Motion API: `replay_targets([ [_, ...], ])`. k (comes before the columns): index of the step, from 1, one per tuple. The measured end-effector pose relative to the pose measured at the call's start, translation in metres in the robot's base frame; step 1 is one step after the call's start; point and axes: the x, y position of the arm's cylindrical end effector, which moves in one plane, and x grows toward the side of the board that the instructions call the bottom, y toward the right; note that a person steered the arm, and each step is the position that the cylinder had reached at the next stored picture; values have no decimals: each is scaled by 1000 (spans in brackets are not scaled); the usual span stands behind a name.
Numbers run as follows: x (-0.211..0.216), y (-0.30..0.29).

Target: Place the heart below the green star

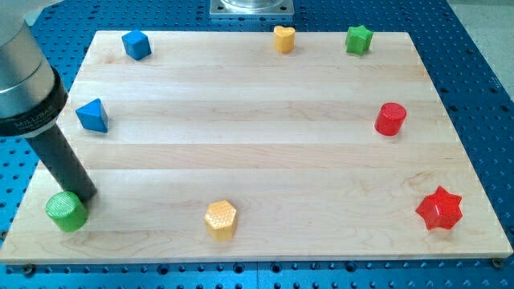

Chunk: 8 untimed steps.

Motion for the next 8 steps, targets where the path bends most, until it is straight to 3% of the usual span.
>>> replay_targets([
  [4, 0, -22],
  [6, -43, 68],
  [8, -36, 102],
])
